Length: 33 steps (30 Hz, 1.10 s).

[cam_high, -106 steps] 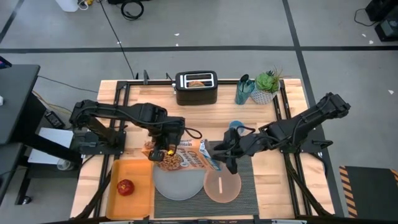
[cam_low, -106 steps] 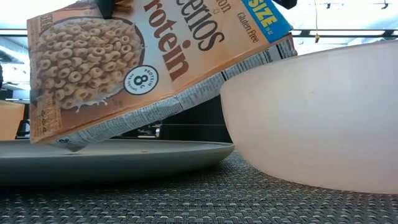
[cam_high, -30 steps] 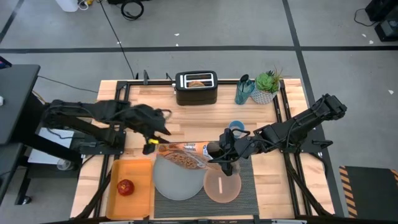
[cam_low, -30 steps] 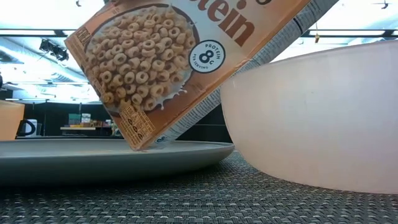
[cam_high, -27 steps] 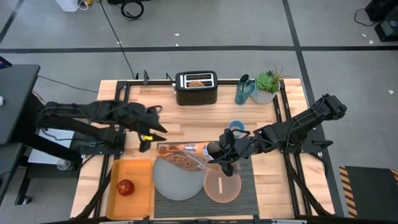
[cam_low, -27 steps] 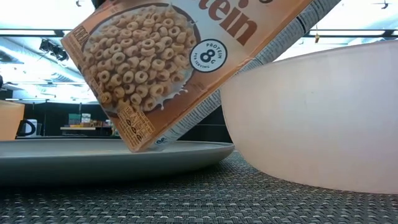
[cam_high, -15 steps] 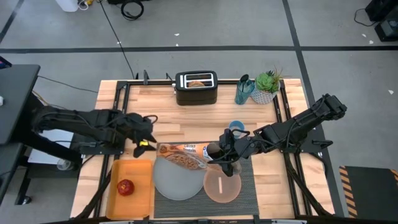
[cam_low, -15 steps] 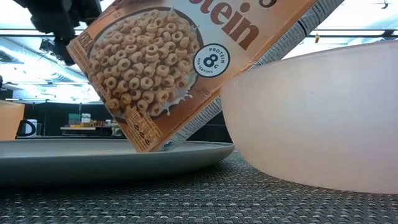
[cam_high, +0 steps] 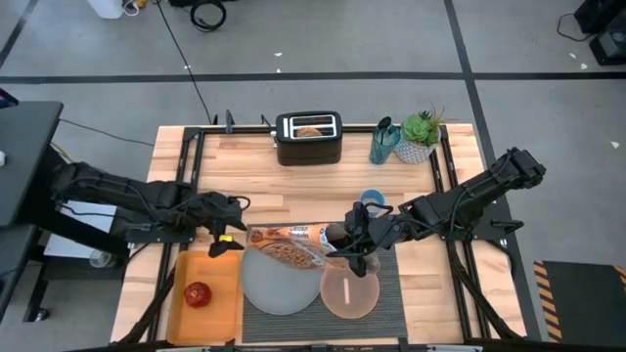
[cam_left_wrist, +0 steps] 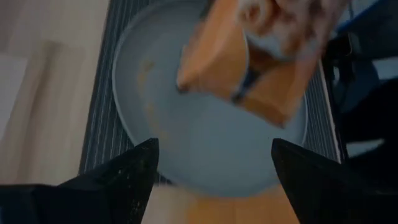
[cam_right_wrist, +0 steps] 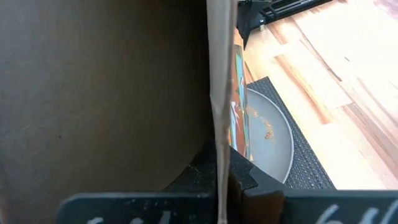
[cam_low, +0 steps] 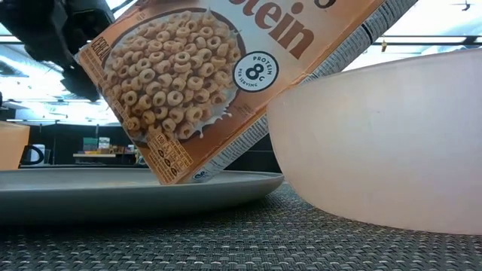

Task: Arrange a breakfast setting
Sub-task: Pour the cereal into the orange bowl

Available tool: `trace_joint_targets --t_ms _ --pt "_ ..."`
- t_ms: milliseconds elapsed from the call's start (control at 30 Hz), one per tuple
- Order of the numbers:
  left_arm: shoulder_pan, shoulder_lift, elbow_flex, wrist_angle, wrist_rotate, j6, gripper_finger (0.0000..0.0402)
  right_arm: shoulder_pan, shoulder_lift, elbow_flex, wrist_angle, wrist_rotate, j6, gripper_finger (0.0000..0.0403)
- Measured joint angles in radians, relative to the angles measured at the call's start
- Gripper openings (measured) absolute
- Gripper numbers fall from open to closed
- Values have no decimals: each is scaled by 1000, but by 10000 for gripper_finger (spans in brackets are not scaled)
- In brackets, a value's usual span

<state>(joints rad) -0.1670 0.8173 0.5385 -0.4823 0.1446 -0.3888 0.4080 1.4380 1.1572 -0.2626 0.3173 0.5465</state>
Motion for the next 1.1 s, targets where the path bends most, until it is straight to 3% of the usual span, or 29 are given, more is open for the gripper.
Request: trace_joint_targets --t_ms 300,467,767,1100 --pt "-2 1 -166 324 -12 -76 320 0 -1 0 -2 -3 0 6" --pt "-15 1 -231 471 -9 6 321 0 -2 0 -1 -5 3 6" --pt "-28 0 -246 499 -28 241 317 0 -2 0 -2 -5 10 6" --pt "-28 1 -246 589 -40 262 311 0 -2 0 -3 -3 10 6"
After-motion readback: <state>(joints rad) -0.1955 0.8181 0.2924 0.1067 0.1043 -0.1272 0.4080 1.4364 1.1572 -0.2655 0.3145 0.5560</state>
